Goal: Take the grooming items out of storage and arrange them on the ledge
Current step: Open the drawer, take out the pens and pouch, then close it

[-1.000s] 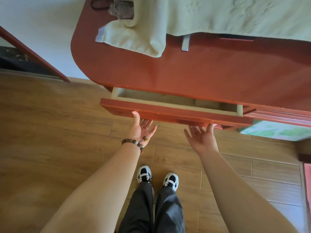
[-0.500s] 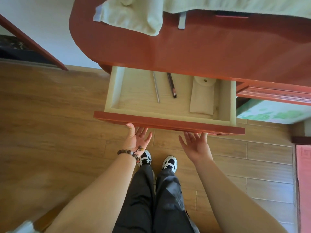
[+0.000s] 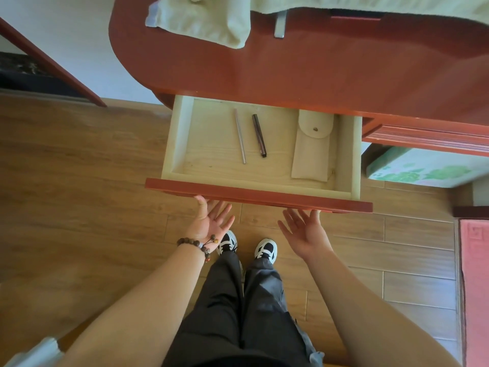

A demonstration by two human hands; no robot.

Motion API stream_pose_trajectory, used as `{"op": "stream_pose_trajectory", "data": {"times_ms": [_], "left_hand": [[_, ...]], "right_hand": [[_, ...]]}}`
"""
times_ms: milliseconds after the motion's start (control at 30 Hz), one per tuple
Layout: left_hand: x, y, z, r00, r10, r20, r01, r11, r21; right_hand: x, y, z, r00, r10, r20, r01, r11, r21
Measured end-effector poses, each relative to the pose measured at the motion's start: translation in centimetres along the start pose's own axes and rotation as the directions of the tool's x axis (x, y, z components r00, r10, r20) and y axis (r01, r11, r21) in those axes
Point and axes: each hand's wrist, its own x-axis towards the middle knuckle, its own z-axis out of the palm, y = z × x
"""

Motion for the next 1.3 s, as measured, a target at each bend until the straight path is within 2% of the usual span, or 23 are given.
{"op": "stream_pose_trajectory", "data": {"times_ms": [67,100,167,200,233,300,333,367,400,467,500,600,700,767,900,1100,1200,1300], "left_hand": [[-1.2,0.3,0.1,0.998,-0.056,0.016,0.048,0.955,0.292],[-2.2,0.5,0.4,0.996,-0.088,0.017,0.070,0.882,0.467],[-4.6,1.1,1.3,0.989,-0.134,0.057,0.044,0.649,0.759],[-5.7,1.5,2.0,0.984,-0.135,0.117,-0.024,0.546,0.838],[-6.9,2.0,3.0,0.977,-0.109,0.185,-0.110,0.484,0.868],[-8.5,3.2,5.5,0.950,0.002,0.312,-0.276,0.470,0.838],[-8.8,3.9,7.0,0.930,0.100,0.353,-0.358,0.461,0.812],[-8.5,4.7,8.5,0.901,0.226,0.370,-0.431,0.387,0.815],[-7.7,5.4,9.8,0.858,0.347,0.378,-0.477,0.267,0.837],[-4.8,6.6,11.9,0.771,0.518,0.369,-0.452,0.038,0.891],[-3.1,6.9,12.6,0.760,0.549,0.348,-0.405,-0.017,0.914],[1.8,7.1,13.7,0.820,0.503,0.273,-0.260,-0.097,0.961],[5.0,6.5,13.6,0.834,0.498,0.239,-0.168,-0.183,0.969],[6.2,6.4,13.4,0.826,0.519,0.220,-0.128,-0.208,0.970],[7.3,6.6,13.1,0.806,0.562,0.186,-0.073,-0.218,0.973],[7.9,6.3,13.5,0.819,0.542,0.190,-0.049,-0.264,0.963],[8.0,6.0,13.6,0.814,0.551,0.184,-0.019,-0.292,0.956],[7.8,6.1,13.6,0.829,0.531,0.176,-0.016,-0.293,0.956]], "right_hand": [[-1.3,-0.4,-0.1,1.000,0.016,-0.015,-0.018,0.990,-0.140],[-2.1,-0.7,0.0,0.999,0.030,-0.015,-0.033,0.967,-0.254],[-4.2,-1.5,0.5,0.995,0.094,0.040,-0.061,0.862,-0.503],[-5.3,-2.1,1.0,0.986,0.138,0.091,-0.055,0.794,-0.605],[-6.4,-2.7,1.8,0.973,0.176,0.146,-0.032,0.736,-0.677],[-8.2,-4.0,4.3,0.948,0.191,0.256,0.059,0.683,-0.728],[-8.6,-4.6,5.9,0.940,0.158,0.302,0.117,0.683,-0.721],[-8.6,-5.1,7.5,0.939,0.101,0.330,0.177,0.680,-0.712],[-8.2,-5.5,9.2,0.941,0.027,0.337,0.237,0.659,-0.714],[-6.2,-6.1,12.3,0.938,-0.142,0.315,0.343,0.507,-0.791],[-4.9,-6.1,13.6,0.928,-0.217,0.302,0.367,0.408,-0.836],[-0.6,-5.6,16.4,0.885,-0.371,0.281,0.356,0.152,-0.922],[2.8,-4.3,18.0,0.867,-0.378,0.323,0.317,-0.080,-0.945],[4.4,-3.5,18.4,0.867,-0.371,0.331,0.288,-0.169,-0.943],[5.8,-2.6,18.7,0.859,-0.379,0.344,0.264,-0.248,-0.932],[6.1,-2.3,18.8,0.837,-0.421,0.350,0.174,-0.401,-0.900],[6.1,-2.1,18.5,0.829,-0.450,0.332,0.134,-0.416,-0.900],[5.7,-1.9,18.2,0.843,-0.446,0.302,0.130,-0.375,-0.918]]}}
